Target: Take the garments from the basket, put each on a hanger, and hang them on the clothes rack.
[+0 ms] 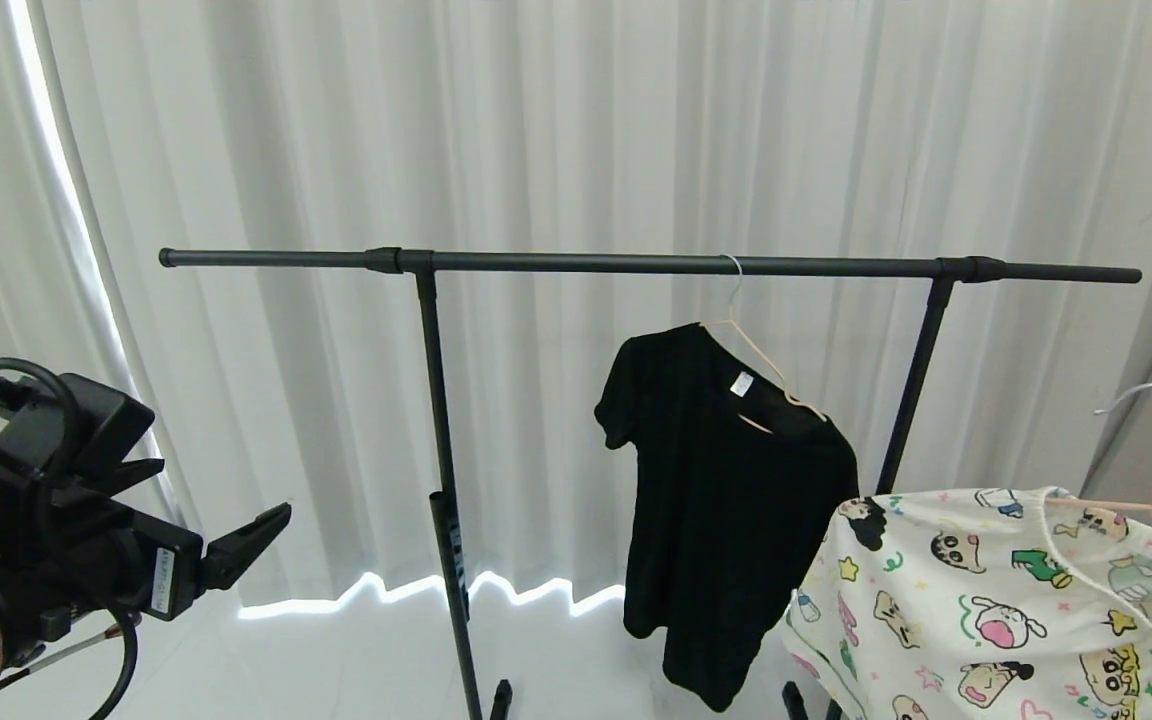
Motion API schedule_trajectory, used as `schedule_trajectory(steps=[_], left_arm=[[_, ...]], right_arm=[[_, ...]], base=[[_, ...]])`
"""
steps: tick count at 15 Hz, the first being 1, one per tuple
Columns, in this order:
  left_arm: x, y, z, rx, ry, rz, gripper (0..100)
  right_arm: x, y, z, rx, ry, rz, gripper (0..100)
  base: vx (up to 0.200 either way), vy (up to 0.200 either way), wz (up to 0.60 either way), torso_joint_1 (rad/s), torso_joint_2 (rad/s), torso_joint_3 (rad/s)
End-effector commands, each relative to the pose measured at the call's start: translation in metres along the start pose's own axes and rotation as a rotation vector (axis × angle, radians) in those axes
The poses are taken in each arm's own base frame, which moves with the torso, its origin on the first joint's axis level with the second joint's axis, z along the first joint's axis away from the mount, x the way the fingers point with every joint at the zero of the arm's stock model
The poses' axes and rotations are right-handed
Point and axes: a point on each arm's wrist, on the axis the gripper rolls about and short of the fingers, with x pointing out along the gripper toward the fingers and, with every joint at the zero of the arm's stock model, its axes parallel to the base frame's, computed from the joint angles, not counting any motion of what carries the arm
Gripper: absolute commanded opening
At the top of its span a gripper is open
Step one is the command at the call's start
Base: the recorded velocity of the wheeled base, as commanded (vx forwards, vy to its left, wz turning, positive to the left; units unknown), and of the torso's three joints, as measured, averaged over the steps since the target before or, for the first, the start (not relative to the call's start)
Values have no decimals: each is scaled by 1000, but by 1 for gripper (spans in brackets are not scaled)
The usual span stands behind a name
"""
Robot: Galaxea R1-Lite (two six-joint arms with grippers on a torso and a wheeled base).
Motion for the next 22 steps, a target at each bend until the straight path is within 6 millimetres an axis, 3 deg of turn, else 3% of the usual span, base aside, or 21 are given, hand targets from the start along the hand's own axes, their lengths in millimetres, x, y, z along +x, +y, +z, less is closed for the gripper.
schedule_trajectory(steps=[1, 7, 9, 13, 17, 22], left_arm=[[0, -2, 2, 8, -10, -12, 100], [0, -5, 8, 19, -34, -35, 100], [0, -5, 8, 19, -34, -33, 100], [0, -4, 9, 18, -33, -21, 100], [0, -2, 12, 18, -38, -4, 100], [-1, -1, 14, 9, -42, 25, 100]], right_arm=[[0, 0, -1, 2, 5, -3, 0], [2, -4, 5, 7, 16, -32, 0], [7, -9, 15, 17, 26, -37, 0], [22, -16, 48, 117, 25, -34, 0], [37, -3, 90, 217, -16, -18, 0], [49, 6, 123, 245, -76, -26, 0]], base=[[0, -200, 0, 17, 7, -2], [0, -200, 0, 2, 2, 4], [0, 0, 0, 0, 0, 0], [0, 0, 0, 0, 0, 0], [0, 0, 0, 0, 0, 0], [200, 0, 0, -6, 1, 1]])
